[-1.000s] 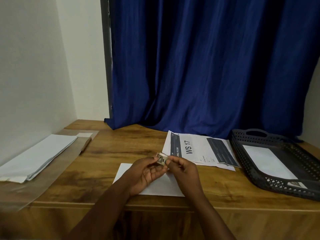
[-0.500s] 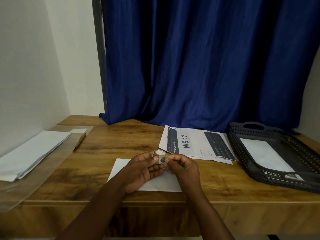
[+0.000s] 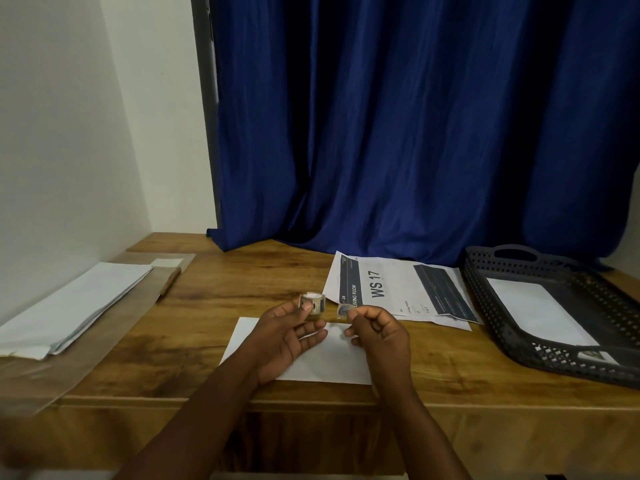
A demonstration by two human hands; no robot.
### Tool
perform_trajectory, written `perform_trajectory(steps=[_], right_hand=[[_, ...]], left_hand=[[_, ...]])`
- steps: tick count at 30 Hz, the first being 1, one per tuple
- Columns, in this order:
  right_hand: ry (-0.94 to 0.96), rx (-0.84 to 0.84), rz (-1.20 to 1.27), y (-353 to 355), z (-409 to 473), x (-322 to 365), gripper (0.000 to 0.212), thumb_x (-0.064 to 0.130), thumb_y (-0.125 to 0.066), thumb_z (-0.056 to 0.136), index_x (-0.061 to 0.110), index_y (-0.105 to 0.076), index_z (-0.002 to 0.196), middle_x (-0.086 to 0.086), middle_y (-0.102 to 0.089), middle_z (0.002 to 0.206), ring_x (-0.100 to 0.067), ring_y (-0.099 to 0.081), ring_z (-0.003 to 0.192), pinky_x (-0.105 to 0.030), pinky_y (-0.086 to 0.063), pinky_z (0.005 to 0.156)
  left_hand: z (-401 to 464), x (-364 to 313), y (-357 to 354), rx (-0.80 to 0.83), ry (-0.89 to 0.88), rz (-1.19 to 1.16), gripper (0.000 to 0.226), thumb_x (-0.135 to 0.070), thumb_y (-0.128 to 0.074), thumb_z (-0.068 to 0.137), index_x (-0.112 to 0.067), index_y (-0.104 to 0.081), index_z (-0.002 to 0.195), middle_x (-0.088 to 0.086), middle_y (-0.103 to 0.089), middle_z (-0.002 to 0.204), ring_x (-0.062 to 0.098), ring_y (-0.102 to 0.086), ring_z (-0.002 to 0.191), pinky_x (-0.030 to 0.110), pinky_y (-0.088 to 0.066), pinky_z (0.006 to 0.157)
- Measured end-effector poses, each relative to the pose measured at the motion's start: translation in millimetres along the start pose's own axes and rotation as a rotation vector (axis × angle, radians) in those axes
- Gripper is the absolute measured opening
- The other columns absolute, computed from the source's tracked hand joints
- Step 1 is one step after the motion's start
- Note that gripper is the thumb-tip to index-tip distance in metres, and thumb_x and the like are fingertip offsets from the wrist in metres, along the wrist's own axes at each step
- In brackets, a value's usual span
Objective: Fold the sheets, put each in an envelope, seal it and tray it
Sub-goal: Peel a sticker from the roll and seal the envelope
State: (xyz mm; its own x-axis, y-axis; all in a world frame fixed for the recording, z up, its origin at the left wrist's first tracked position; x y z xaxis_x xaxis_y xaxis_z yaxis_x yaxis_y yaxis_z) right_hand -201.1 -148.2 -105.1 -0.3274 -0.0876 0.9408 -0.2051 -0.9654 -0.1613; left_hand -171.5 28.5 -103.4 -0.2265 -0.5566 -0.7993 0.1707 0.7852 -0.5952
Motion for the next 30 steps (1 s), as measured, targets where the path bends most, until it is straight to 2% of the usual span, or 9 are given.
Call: perform_trajectory(steps=[6,10,15,20,22,24,26,27,30], right_hand=[[-0.011,0.034,-0.038,-1,-1,0,0.005,0.009,-0.069,0.092,0.011,-0.073,0.091,0.002,-0.077,0.081,-0.010,-0.069,0.068,-0.018,-0.056,0.061],[-0.033,0.036,-0.099,-2,-1,-3,0.005,0.015,-0.070,0.093,0.017,-0.074,0.090,0.008,-0.077,0.086,-0.016,-0.071,0.076,-0.021,-0.056,0.065],[-0.064,0.027,-0.110,-4,1,-5,0.004,0.017,-0.071,0.092,0.014,-0.074,0.093,-0.004,-0.076,0.098,-0.012,-0.070,0.075,-0.016,-0.055,0.060],[-0.034,0.033,-0.063,-6,-3,2,0.004,0.010,-0.069,0.093,0.008,-0.073,0.093,-0.006,-0.078,0.097,-0.009,-0.070,0.070,-0.016,-0.054,0.058],[-0.034,0.018,-0.012,-6,-5,7,0.006,0.012,-0.071,0.092,0.007,-0.073,0.094,-0.009,-0.078,0.091,-0.016,-0.068,0.068,-0.021,-0.056,0.061],[-0.136,-0.009,0.156,-4,-3,10,0.017,0.017,-0.072,0.090,0.006,-0.073,0.102,-0.015,-0.075,0.087,-0.024,-0.066,0.071,-0.038,-0.058,0.073],[-0.284,-0.020,0.442,-1,-1,14,0.026,0.020,-0.070,0.090,0.005,-0.070,0.112,-0.017,-0.073,0.090,-0.024,-0.066,0.075,-0.047,-0.055,0.085],[-0.330,-0.024,0.554,3,1,18,0.028,0.021,-0.067,0.092,0.004,-0.068,0.114,-0.017,-0.073,0.092,-0.024,-0.068,0.076,-0.045,-0.055,0.086],[-0.362,0.019,0.631,16,14,38,0.021,0.023,-0.062,0.097,0.007,-0.066,0.109,-0.015,-0.074,0.093,-0.024,-0.069,0.080,-0.036,-0.058,0.079]], left_hand=[[-7,-28,19,-0.212,-0.203,0.134,0.038,-0.017,-0.076,0.080,-0.005,-0.068,0.115,0.019,-0.072,0.107,0.028,-0.070,0.096,0.048,-0.057,0.093],[-22,-74,58,-0.514,-0.373,0.776,0.025,-0.034,-0.076,0.088,-0.028,-0.068,0.111,-0.003,-0.074,0.102,0.015,-0.072,0.091,0.027,-0.059,0.072],[-48,-113,108,-0.781,-0.433,1.233,0.033,-0.054,-0.075,0.083,-0.026,-0.065,0.096,-0.007,-0.071,0.085,0.011,-0.067,0.082,0.031,-0.052,0.070],[-51,-104,121,-0.746,-0.460,1.418,0.025,-0.047,-0.074,0.086,-0.024,-0.064,0.089,-0.007,-0.069,0.080,0.012,-0.066,0.080,0.022,-0.044,0.063],[-48,-104,127,-0.744,-0.429,1.464,0.038,-0.048,-0.074,0.085,-0.019,-0.067,0.109,0.001,-0.070,0.103,0.021,-0.067,0.098,0.030,-0.052,0.075],[-45,-105,130,-0.777,-0.394,1.532,0.072,-0.045,-0.077,0.083,-0.012,-0.051,0.141,0.015,-0.055,0.134,0.032,-0.053,0.124,0.045,-0.048,0.098],[-47,-101,120,-0.824,-0.491,1.608,0.078,-0.043,-0.076,0.082,-0.014,-0.044,0.147,0.018,-0.046,0.144,0.036,-0.044,0.131,0.052,-0.041,0.104],[-48,-96,108,-0.823,-0.574,1.628,0.074,-0.044,-0.073,0.083,-0.015,-0.046,0.145,0.016,-0.048,0.143,0.035,-0.044,0.130,0.053,-0.042,0.103],[-48,-64,66,-0.545,-0.747,1.554,0.062,-0.052,-0.059,0.082,-0.019,-0.057,0.135,0.010,-0.056,0.136,0.029,-0.050,0.125,0.048,-0.042,0.103]])
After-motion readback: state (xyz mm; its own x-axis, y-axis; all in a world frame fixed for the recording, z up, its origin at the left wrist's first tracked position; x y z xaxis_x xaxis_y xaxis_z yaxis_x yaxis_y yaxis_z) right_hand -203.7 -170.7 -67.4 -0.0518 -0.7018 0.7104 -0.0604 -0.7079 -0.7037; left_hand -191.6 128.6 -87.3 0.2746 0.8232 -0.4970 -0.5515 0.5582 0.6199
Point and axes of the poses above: each hand's wrist, its own z-axis towards the middle knuckle, its own y-axis out of the back of the hand, x = y × z, the point moved 2 cm from there along z, towards the middle knuckle
